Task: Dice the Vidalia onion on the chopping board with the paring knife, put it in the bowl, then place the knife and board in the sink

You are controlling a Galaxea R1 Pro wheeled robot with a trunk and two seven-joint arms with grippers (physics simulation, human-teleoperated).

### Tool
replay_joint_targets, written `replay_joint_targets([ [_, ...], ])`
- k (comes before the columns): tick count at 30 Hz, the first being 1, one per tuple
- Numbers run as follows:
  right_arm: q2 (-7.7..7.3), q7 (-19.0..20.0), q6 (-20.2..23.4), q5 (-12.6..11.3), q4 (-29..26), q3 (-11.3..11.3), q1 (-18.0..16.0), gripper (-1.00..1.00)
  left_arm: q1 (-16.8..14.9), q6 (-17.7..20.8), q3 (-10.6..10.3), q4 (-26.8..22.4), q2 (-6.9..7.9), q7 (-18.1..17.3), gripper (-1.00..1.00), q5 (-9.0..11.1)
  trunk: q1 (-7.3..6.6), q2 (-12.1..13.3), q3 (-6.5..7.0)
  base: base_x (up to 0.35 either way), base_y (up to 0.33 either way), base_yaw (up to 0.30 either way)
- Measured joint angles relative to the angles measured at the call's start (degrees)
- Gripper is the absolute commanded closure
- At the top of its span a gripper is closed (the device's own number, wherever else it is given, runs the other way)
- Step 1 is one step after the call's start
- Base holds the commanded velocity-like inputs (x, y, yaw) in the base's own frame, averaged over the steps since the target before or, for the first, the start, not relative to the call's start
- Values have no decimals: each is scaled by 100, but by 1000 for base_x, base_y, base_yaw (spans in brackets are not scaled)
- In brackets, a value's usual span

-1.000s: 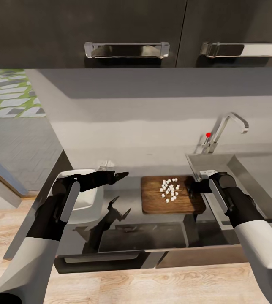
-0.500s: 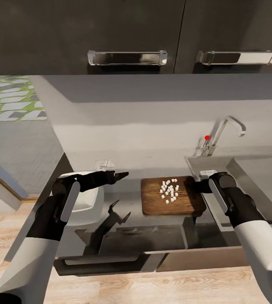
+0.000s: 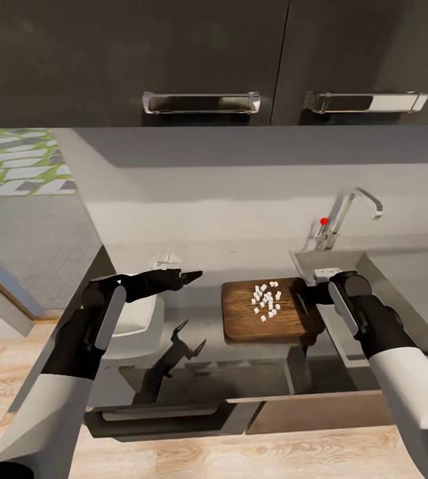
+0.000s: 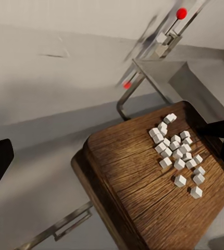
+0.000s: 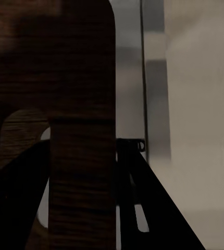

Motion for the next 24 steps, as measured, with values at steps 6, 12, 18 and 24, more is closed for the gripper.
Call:
replay_joint_targets([
  [6,0,0,0,-3,0,0,0,100,0,-2,0,-1,0,0,-100,0,0,0,54,0,0,0],
  [12,0,1,0,-9,0,0,0,100,0,-1,0,-1,0,0,-100,-2,0,1,82,0,0,0],
  [18,0,9,0,-11,0,0,0,100,0,1,0,-3,0,0,-100,-1,0,1,85,0,0,0],
  [24,0,10,0,-12,0,0,0,100,0,1,0,-3,0,0,-100,-1,0,1,86,0,0,0],
])
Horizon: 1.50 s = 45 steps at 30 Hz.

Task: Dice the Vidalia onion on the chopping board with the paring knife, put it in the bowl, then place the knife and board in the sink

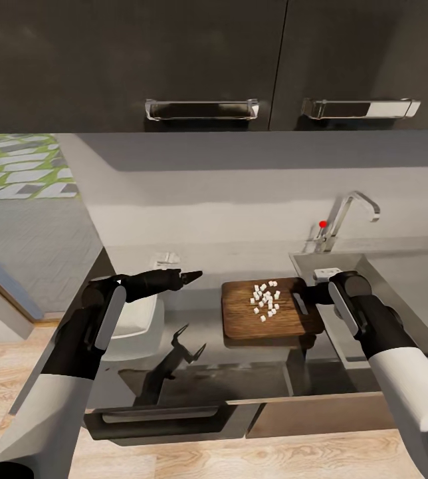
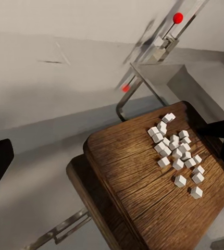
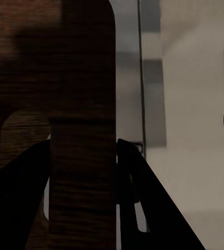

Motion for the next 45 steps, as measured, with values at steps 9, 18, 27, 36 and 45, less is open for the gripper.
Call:
replay_joint_targets([
  [9,0,0,0,5,-2,-3,0,100,0,0,0,4,0,0,-100,0,0,0,1,0,0,0],
  [18,0,6,0,-8,-1,-8,0,100,0,-2,0,3,0,0,-100,-1,0,0,39,0,0,0],
  [27,0,6,0,-9,-2,-9,0,100,0,-2,0,5,0,0,-100,2,0,0,111,0,0,0],
  [36,0,6,0,-9,-3,-9,0,100,0,-4,0,7,0,0,-100,-1,0,0,186,0,0,0],
  [45,0,6,0,-9,-5,-9,0,100,0,-2,0,8,0,0,-100,0,0,0,261,0,0,0],
])
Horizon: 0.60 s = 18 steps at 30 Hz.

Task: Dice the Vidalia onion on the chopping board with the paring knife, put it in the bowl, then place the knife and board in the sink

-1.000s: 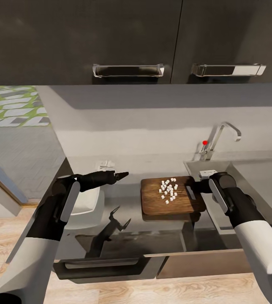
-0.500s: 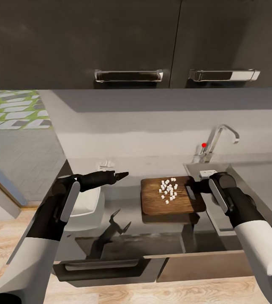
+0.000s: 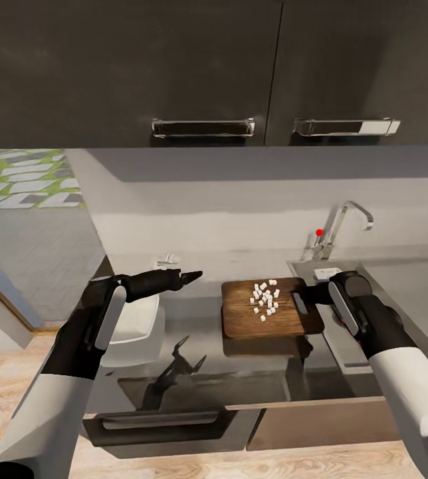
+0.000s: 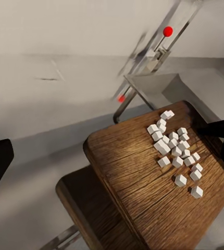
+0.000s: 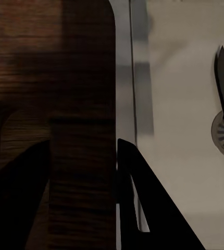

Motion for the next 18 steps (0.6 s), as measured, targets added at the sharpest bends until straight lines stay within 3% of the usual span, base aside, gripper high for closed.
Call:
replay_joint_targets([
  [18,0,0,0,0,2,0,0,100,0,2,0,-3,0,0,-100,-1,0,0,150,0,0,0],
])
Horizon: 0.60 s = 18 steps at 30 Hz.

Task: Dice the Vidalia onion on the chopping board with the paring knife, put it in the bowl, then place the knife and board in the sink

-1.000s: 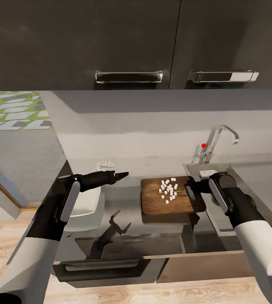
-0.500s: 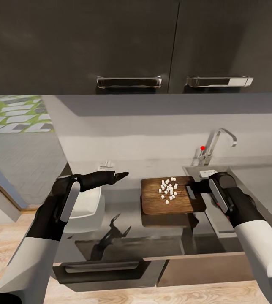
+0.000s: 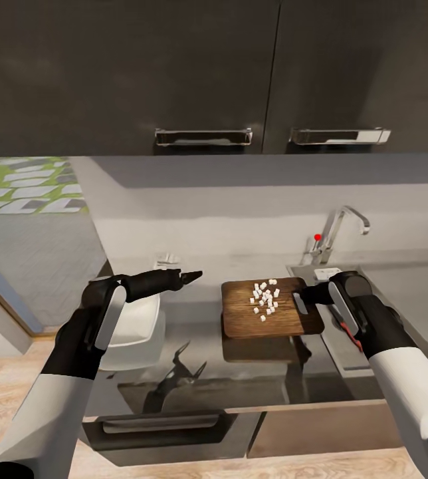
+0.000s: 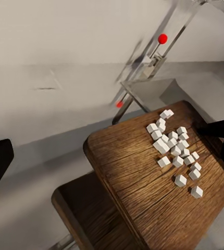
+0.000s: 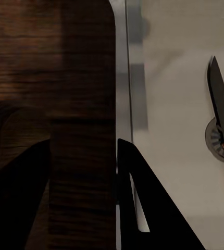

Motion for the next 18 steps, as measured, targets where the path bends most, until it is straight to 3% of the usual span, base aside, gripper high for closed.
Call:
replay_joint_targets([
  [18,0,0,0,-1,-2,0,0,100,0,-1,0,0,-2,0,-100,1,0,0,150,0,0,0],
])
